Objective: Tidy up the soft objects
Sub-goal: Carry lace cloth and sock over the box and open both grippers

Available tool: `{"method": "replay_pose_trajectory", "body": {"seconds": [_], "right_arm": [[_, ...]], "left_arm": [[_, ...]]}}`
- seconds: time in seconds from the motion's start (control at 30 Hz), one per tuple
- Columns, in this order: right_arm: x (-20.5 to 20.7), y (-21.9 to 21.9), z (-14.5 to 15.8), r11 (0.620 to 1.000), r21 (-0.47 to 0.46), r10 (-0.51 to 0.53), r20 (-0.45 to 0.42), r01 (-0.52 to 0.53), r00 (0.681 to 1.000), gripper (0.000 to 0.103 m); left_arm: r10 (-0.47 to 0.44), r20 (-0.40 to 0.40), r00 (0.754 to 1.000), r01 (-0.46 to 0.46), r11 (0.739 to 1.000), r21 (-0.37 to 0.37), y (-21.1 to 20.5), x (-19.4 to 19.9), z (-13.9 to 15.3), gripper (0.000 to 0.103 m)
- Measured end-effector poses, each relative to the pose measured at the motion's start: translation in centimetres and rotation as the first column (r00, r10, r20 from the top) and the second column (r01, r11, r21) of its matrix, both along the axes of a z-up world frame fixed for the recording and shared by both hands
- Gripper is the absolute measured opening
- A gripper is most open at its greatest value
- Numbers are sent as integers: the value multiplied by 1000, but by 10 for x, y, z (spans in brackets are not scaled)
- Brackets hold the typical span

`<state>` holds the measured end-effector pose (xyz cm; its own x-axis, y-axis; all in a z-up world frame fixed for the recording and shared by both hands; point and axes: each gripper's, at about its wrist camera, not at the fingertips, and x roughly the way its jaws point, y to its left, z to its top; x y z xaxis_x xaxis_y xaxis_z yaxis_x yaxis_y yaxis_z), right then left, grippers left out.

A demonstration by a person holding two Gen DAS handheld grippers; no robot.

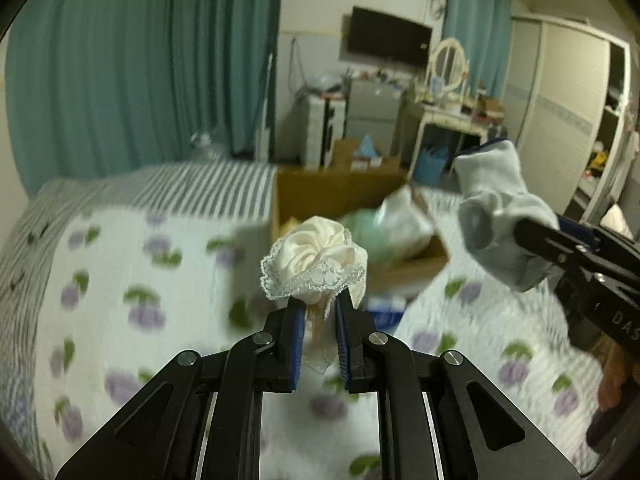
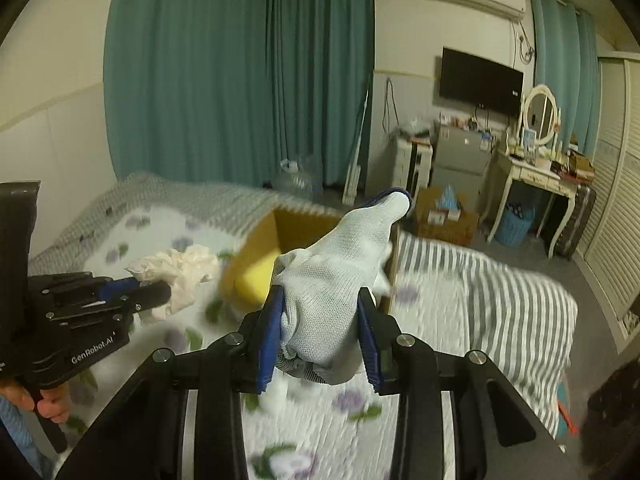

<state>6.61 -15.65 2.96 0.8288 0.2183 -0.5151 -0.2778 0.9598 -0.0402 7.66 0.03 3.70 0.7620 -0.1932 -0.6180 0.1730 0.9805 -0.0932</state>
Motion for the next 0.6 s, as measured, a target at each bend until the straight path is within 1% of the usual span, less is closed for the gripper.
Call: {"method": "replay_pose_trajectory", "body": {"seconds": [0.1,0.17,0.2,0.23,0.27,0.33,0.37,0.43,0.5,0.57,0.6], "right_arm": [[28,-1,13,1000,14,14,18,-14,1000,35],[51,1,17,1000,0,11,29,-10,1000,35],[61,2,16,1000,-12,5,32,-5,999,35],[73,3,15,1000,-23,-1,32,2,999,35],[84,4,12,1000,-29,-5,28,6,1000,35],[103,5,4,1000,-29,-9,16,10,1000,35],[112,4,-1,1000,-23,-10,5,10,1000,35],[127,4,-11,1000,-9,-7,-13,7,1000,35],[141,6,-22,1000,-3,-2,-29,2,1000,35],[150,8,-32,1000,-5,2,-34,-2,999,35],[155,9,-36,1000,-4,2,-37,-2,999,35]], "left_arm": [[-11,9,1000,11,1000,-8,-7,34,11,14],[-18,0,1000,18,1000,-4,-14,61,10,14],[-18,8,1000,18,1000,11,-18,73,8,14],[-8,17,1000,8,999,34,-22,88,4,14],[-6,14,1000,6,999,41,-25,98,0,14],[-14,5,1000,14,999,36,-30,119,-12,14],[-11,9,1000,11,999,48,-33,128,-19,14],[-4,20,1000,3,996,86,-38,139,-31,20],[-16,9,1000,15,994,109,-42,148,-42,20],[-24,-13,1000,26,992,125,-43,154,-52,28],[-20,-19,1000,22,991,129,-42,156,-56,40]]}}
